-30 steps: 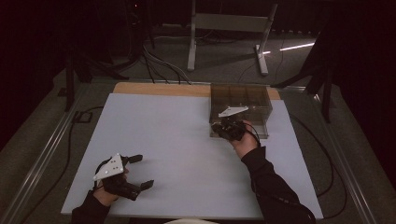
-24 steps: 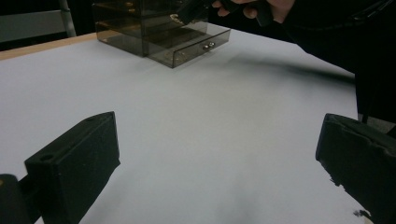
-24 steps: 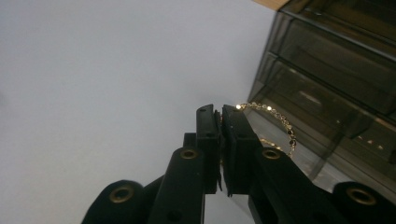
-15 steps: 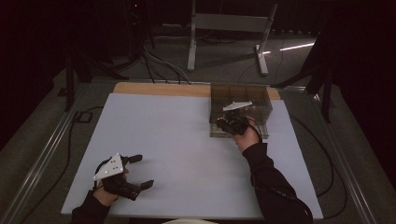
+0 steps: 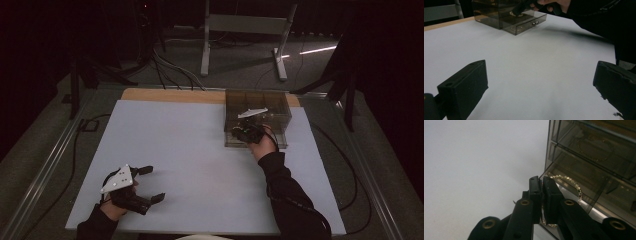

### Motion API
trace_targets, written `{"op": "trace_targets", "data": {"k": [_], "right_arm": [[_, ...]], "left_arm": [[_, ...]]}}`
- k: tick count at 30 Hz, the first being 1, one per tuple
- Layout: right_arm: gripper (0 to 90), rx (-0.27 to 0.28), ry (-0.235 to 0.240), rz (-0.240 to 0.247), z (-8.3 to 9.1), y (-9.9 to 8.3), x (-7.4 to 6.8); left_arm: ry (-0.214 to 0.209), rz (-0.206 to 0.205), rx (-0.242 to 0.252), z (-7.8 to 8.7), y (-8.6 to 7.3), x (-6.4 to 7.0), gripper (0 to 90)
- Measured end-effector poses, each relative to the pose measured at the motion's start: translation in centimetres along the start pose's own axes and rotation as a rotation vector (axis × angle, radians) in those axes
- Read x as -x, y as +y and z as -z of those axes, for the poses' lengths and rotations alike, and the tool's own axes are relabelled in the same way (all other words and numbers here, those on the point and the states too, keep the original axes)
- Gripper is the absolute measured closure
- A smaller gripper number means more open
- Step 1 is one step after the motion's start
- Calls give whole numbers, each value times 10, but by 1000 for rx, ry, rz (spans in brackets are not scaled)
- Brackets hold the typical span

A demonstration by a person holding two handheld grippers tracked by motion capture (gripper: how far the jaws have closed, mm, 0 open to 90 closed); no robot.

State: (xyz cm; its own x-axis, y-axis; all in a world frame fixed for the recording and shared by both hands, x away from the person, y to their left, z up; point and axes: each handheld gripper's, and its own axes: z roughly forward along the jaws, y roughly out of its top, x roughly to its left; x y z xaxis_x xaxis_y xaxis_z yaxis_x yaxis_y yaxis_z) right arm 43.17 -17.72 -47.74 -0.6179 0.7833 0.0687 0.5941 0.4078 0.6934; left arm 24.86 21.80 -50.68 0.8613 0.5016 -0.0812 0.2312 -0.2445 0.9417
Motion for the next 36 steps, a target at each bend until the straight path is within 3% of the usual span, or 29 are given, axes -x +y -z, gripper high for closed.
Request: {"op": "trace_targets", "data": {"k": [12, 17, 31, 36], "right_arm": [[853, -22, 21, -17, -15, -4, -1], [697, -10, 25, -29, -15, -5, -1], [419, 41, 84, -17, 5, 5, -20], [218, 86, 87, -16, 15, 13, -28]], "left_arm": [[-1, -3, -8, -1, -1, 1, 6], [-1, -2, -5, -1, -1, 0, 6], [-2, -1, -5, -1, 0, 0, 6], [-3, -2, -6, -1, 0, 1, 6]]}}
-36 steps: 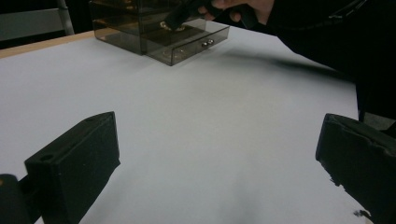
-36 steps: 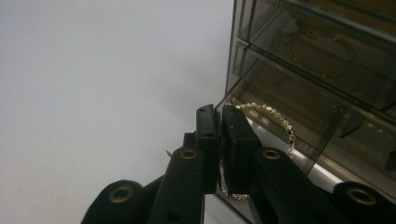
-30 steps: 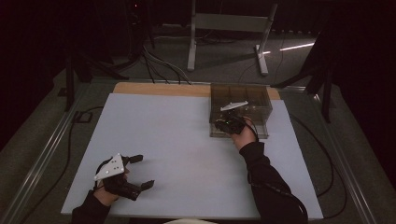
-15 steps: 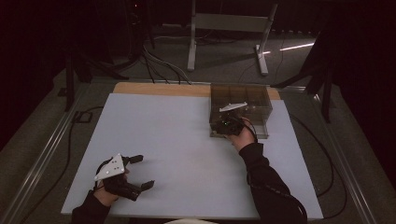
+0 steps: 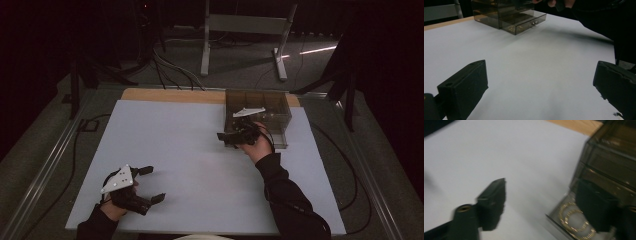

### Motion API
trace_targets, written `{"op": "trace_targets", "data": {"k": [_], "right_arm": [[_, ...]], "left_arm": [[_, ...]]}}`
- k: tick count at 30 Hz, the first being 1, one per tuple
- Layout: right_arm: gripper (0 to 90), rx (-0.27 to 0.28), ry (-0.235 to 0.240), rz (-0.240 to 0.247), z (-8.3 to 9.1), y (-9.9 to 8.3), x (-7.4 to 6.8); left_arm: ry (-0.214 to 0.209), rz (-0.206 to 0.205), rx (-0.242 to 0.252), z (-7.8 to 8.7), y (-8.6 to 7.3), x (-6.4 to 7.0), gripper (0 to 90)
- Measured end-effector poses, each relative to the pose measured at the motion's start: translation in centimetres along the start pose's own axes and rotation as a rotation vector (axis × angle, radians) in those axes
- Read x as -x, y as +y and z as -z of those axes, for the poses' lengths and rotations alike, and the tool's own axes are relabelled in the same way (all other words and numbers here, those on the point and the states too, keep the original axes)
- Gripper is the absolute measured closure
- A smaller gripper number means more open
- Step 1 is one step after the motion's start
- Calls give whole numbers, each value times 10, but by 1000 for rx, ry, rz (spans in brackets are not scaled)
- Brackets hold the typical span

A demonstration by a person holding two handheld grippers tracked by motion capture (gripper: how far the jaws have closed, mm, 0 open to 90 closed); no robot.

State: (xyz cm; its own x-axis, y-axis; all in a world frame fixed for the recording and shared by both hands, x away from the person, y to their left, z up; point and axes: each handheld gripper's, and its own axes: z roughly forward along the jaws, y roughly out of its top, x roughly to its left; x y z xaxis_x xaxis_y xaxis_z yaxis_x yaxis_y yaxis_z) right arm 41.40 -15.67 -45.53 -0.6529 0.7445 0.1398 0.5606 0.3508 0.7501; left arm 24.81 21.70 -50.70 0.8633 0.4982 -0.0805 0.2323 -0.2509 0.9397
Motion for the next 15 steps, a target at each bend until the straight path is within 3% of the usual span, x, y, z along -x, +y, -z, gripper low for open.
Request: {"op": "trace_targets", "data": {"k": [3, 8, 10, 15], "right_arm": [[138, 4, 41, 10, 4, 3, -4], [102, -2, 102, 38, 11, 5, -10], [5, -4, 114, 47, 12, 4, -12], [0, 14, 121, 69, 16, 2, -18]], "left_arm": [[1, 2, 3, 0, 0, 0, 6], [0, 8, 8, 0, 0, -1, 6], [1, 3, 2, 0, 0, 0, 6], [-2, 8, 8, 0, 0, -1, 6]]}}
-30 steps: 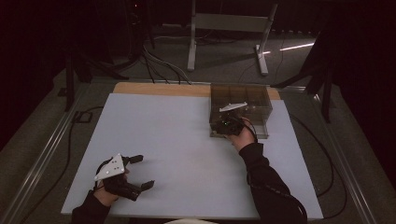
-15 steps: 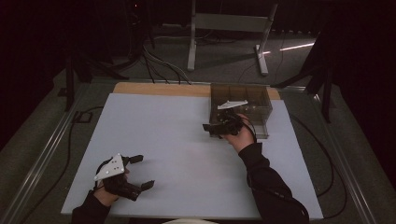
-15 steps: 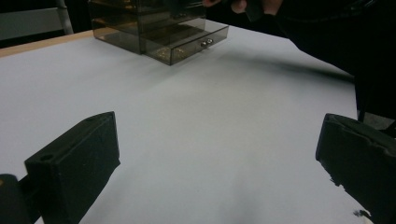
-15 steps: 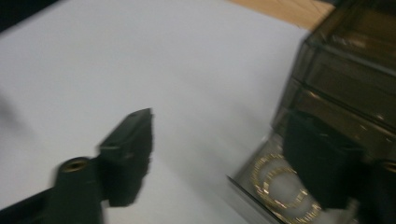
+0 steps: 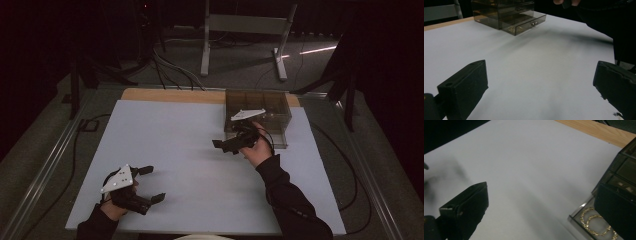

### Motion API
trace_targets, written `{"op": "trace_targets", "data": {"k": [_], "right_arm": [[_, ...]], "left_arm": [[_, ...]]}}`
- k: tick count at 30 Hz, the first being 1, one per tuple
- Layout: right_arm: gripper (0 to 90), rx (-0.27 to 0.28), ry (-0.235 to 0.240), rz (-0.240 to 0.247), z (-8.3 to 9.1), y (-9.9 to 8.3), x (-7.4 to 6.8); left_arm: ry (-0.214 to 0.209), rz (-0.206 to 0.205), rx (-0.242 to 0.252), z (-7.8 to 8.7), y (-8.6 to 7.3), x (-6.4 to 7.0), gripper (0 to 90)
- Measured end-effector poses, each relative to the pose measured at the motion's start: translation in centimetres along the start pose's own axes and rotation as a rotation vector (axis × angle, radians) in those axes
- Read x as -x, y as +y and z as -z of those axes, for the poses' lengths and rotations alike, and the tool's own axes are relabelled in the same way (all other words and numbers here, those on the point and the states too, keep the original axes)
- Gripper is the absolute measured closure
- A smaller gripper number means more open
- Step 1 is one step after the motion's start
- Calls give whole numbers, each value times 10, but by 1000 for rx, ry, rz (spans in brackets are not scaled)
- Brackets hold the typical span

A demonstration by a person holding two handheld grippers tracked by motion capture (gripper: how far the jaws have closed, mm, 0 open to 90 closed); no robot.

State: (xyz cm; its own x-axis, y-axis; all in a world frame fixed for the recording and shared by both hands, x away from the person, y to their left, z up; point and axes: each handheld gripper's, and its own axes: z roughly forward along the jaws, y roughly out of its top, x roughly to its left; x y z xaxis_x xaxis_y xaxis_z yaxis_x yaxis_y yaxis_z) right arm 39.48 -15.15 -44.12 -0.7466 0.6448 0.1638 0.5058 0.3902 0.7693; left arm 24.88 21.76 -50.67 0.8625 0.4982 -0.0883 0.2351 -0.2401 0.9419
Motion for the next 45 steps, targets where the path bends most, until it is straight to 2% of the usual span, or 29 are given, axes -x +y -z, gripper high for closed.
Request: {"op": "trace_targets", "data": {"k": [4, 6, 9, 11, 15, 24, 26, 28, 31, 34, 37, 39, 41, 45], "right_arm": [[0, 16, 0, 3, 5, -2, -5], [0, 27, 18, -7, 7, -3, -6], [0, 22, 25, 6, 9, -7, -10], [0, 33, 28, 20, 10, -11, -12], [0, 35, 46, 14, 10, -21, -17], [0, 43, 56, 55, 11, -46, -22], [0, 51, 85, 61, 11, -52, -24], [0, 64, 94, 77, 13, -58, -25], [0, 86, 91, 81, 17, -66, -27], [0, 113, 83, 103, 22, -72, -29], [0, 133, 100, 101, 25, -80, -29], [0, 148, 93, 105, 28, -86, -27], [0, 151, 101, 90, 29, -92, -25], [0, 159, 86, 66, 35, -102, -21]], "left_arm": [[0, -1, 2, 0, 0, 0, 6], [0, -2, -1, 0, 0, 1, 6], [1, -4, -6, 0, 0, 1, 6], [1, 2, -1, 0, 0, 0, 6], [2, 2, -2, 0, 0, 0, 6], [2, 1, -7, 0, -1, 1, 6], [2, -2, -8, 0, 0, 1, 6], [2, 1, -7, 0, 0, 1, 6], [2, -2, -8, 0, -1, 1, 6], [2, 3, -7, 0, -1, 1, 6], [3, -1, -8, 0, -1, 1, 6], [3, -1, -6, 1, -1, 1, 6], [4, -1, -10, 1, -1, 1, 6], [4, 0, -6, 1, -1, 1, 6]]}}
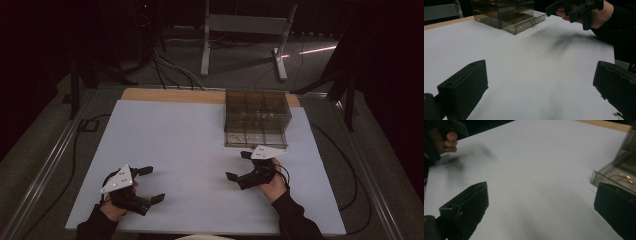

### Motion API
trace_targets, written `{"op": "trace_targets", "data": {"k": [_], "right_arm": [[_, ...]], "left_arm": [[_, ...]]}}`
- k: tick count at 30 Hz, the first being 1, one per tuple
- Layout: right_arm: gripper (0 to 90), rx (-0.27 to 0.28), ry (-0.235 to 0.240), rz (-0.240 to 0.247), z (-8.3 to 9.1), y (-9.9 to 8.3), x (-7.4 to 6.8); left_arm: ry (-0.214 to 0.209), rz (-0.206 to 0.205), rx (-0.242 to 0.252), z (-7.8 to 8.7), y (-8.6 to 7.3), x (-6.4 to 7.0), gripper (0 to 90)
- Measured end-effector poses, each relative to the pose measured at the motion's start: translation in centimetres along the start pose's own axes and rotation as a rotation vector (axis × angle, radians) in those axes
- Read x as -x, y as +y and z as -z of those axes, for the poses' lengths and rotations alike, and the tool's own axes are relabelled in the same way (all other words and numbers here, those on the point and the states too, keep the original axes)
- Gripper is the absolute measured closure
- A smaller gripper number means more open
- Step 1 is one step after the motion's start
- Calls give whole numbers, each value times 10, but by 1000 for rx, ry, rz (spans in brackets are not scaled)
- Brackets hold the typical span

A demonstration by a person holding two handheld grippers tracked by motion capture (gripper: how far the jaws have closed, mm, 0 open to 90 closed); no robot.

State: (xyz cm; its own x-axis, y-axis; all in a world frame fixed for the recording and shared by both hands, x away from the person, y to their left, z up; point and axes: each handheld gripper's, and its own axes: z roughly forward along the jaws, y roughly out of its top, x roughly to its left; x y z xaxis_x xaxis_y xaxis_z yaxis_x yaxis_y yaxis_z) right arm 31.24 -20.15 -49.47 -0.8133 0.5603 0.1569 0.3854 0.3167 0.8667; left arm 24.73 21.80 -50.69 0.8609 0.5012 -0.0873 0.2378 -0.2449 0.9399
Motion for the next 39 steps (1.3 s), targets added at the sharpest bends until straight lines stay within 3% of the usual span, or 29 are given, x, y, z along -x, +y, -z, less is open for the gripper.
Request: {"op": "trace_targets", "data": {"k": [7, 16, 23, 32, 39], "right_arm": [[0, -35, -23, -41, 13, -16, 5], [0, -31, -37, -36, 31, -30, 5], [0, -14, -90, -35, 51, -43, 3], [0, 24, -101, -119, 76, -57, 10], [0, 11, -161, -150, 93, -70, 17]], "left_arm": [[0, -1, -7, 0, -1, 0, 6], [-5, 3, -7, 0, 0, 0, 6], [-7, 7, -4, 0, 0, 1, 6], [-7, 11, -4, 0, -1, 0, 6], [-5, 17, -3, 0, -1, -1, 6]]}}
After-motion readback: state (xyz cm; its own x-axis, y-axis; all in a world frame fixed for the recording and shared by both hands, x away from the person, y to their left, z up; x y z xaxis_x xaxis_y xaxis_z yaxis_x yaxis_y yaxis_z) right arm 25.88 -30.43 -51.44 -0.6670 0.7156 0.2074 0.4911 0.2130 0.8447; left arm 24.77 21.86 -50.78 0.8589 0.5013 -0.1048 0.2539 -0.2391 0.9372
